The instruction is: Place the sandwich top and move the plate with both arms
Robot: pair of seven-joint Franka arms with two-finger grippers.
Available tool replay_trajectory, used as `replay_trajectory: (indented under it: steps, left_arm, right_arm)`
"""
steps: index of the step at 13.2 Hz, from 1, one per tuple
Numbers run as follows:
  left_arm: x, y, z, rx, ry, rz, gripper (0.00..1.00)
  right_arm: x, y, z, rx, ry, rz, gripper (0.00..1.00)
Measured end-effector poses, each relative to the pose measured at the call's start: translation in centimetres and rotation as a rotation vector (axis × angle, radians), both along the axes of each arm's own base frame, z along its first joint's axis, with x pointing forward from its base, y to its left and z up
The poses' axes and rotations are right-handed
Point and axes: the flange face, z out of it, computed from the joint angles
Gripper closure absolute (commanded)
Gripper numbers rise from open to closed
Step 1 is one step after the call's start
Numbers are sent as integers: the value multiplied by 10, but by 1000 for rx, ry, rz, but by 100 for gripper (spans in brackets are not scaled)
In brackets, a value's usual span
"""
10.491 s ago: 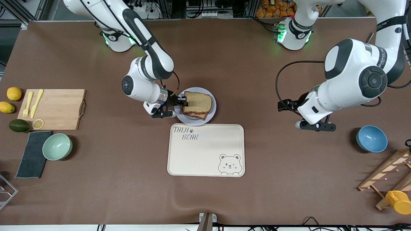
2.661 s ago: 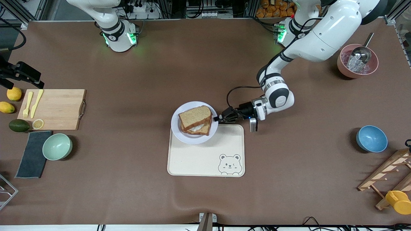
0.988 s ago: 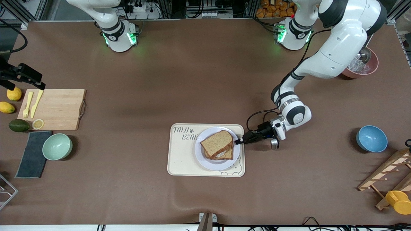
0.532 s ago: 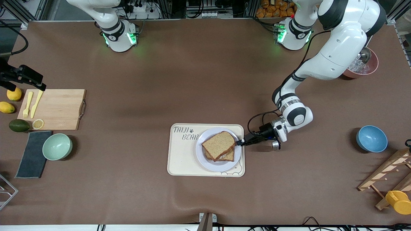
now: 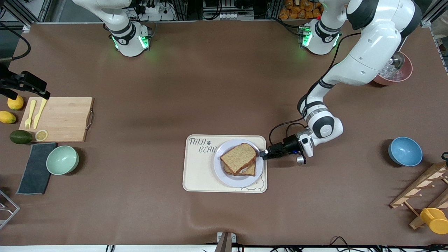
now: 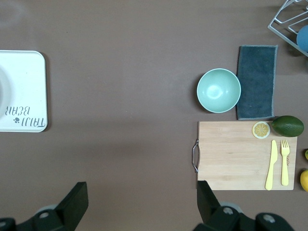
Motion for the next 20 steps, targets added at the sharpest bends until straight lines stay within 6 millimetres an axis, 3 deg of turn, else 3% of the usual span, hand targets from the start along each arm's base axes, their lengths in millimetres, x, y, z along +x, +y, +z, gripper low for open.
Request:
replay_trajectory:
  steps: [4,9,16,20]
  left_arm:
    - [8,8,19,50,50,-22,0]
    - [21,11,62,132,70,-100,0]
    - [52,65,127,561,85,-296,0]
    - [72,82,175,799,64,-482,0]
  right_arm:
    - [0,0,0,0,0,0,0]
    - [0,0,0,0,0,0,0]
    - [1,0,-2,0,4,-1,0]
    - [1,0,-2,0,5,0,0]
